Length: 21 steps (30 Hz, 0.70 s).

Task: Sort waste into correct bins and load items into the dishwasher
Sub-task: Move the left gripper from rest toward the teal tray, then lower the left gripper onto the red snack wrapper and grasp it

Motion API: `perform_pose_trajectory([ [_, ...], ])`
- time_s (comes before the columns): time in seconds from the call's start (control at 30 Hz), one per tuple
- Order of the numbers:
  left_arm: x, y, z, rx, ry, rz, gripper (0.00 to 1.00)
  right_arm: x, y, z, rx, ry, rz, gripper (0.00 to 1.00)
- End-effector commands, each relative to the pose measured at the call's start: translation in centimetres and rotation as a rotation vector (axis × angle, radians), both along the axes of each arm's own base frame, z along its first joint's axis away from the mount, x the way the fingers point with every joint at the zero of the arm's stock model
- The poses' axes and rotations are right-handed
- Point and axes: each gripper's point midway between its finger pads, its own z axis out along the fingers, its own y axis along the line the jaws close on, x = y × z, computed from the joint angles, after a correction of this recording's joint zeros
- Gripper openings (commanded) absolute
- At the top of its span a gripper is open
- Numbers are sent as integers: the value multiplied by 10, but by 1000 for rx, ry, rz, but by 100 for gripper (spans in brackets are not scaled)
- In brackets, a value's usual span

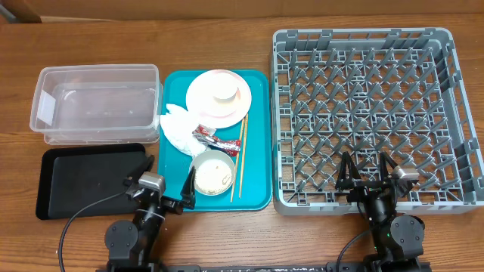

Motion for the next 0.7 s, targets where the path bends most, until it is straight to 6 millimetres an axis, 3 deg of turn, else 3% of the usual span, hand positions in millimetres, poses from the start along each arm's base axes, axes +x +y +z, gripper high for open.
perform_pose_trajectory([
  [0.0,-17,-11,60,-52,-48,-68,100,0,-2,-2,-6,-5,-10,100],
  [0.07,-25,-12,99,-53,-47,-68,100,0,-2,-2,-6,-5,-10,100],
  [0.2,-23,-12,139,-19,58,-69,100,0,-2,-2,-6,-5,-10,100],
  [0.43,4,-27,151,-55,467,-163,100,0,-2,-2,-6,-5,-10,100],
  [0.57,27,-41,153,-112,568,-252,100,0,-2,-2,-6,-5,-10,100],
  [0.67,42,-50,142,-133,615,-310,100,0,-2,-2,-6,-5,-10,100],
])
